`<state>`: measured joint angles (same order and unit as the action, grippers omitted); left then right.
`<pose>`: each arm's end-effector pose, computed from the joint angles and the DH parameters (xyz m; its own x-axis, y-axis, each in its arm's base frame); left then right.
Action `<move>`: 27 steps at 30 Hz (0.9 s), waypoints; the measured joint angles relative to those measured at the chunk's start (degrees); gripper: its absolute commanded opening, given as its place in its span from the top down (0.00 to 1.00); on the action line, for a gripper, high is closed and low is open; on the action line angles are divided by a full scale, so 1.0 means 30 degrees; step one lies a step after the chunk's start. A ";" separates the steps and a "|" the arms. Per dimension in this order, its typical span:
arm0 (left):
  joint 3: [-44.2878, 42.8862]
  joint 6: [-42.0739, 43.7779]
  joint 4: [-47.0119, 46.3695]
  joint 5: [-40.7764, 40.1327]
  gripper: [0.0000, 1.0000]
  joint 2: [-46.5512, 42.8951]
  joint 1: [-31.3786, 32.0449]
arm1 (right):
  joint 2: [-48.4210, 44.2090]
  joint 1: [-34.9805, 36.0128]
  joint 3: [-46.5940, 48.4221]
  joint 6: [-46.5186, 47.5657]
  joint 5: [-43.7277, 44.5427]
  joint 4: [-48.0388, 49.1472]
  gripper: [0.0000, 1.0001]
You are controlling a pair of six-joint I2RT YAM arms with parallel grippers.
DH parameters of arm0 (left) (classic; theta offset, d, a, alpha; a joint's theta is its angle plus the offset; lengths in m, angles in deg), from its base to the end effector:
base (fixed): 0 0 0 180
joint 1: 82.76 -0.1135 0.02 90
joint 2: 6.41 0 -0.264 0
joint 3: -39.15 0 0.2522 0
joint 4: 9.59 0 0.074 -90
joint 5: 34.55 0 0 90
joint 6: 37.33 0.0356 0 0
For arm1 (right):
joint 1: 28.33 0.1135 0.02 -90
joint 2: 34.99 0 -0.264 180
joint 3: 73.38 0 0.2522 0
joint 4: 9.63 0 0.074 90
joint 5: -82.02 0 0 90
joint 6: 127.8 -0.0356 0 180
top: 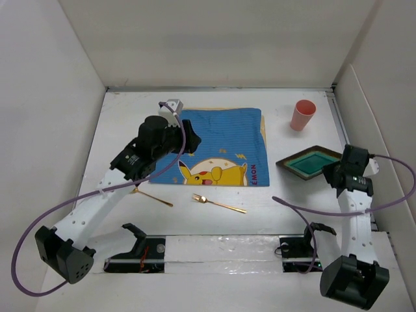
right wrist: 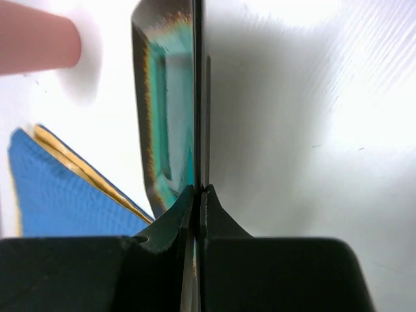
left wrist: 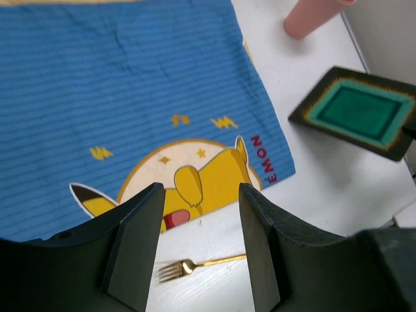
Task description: Set the dinner table for one person
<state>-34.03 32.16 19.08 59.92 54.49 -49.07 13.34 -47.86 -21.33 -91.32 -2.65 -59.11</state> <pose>0.2007 -0.1371 0.3669 -0.4355 -0.1295 -0.8908 0.4940 0.7929 -0.3567 0.1615 -0.0608 0.2487 -0.0847 0.8795 -0.4683 0.7771 0.3525 0.5214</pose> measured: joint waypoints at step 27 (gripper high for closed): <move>-0.7672 0.0168 0.1705 -0.0976 0.53 0.4736 -0.3118 | 1.0105 1.1985 0.7512 0.1902 -0.9959 0.8874 1.00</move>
<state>-57.05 32.66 24.20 56.99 68.70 -58.42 43.66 -11.90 1.20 -85.61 -32.53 -32.49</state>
